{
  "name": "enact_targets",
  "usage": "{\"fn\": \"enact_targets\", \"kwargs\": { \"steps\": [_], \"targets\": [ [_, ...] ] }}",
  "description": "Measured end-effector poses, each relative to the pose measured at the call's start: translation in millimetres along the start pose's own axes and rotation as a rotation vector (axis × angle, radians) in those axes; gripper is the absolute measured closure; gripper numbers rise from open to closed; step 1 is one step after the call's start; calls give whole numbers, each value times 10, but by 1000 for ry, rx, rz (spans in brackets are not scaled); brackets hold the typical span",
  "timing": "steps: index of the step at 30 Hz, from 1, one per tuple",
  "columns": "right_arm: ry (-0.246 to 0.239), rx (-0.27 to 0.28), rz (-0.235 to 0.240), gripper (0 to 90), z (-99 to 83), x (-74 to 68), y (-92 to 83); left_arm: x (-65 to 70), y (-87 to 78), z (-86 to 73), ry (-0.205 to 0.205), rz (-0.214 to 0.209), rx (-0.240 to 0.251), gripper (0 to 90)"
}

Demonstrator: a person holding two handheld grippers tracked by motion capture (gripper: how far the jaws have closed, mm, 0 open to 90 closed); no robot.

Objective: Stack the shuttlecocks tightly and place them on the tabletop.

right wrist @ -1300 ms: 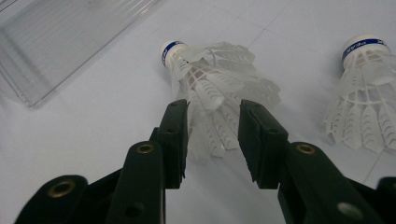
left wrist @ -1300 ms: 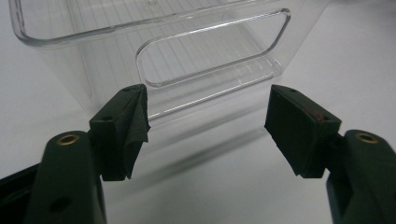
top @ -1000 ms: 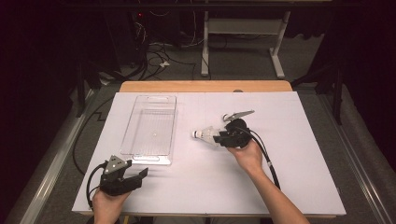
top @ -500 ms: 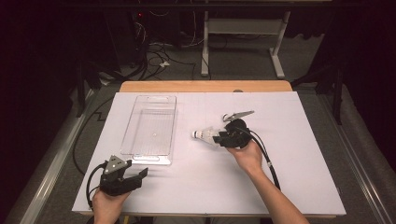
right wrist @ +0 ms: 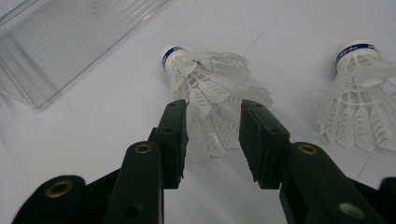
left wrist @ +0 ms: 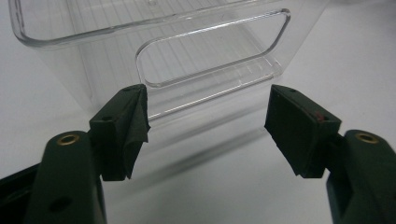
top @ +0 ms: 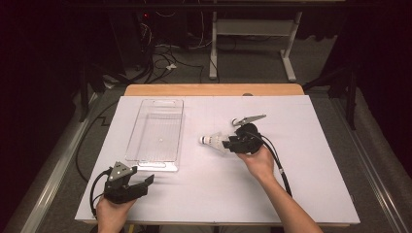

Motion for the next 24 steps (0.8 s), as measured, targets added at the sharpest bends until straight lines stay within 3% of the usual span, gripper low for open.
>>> {"fn": "enact_targets", "kwargs": {
  "steps": [13,24],
  "targets": [
    [4,8,-1,624,-3,-3,-25,-7,-4,-1,-2,0,0,310],
    [0,27,-13,624,-46,44,-149,-13,-8,1,-5,2,3,311]
  ]
}}
Point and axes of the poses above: each handheld gripper's, and its own axes: y roughly forward along the jaws, z roughly out of its top, x roughly to its right, the point moved 2 cm from there along y, roughly forward along the jaws, and after that the axes turned 2 degrees about x, right-handed, at the moved point
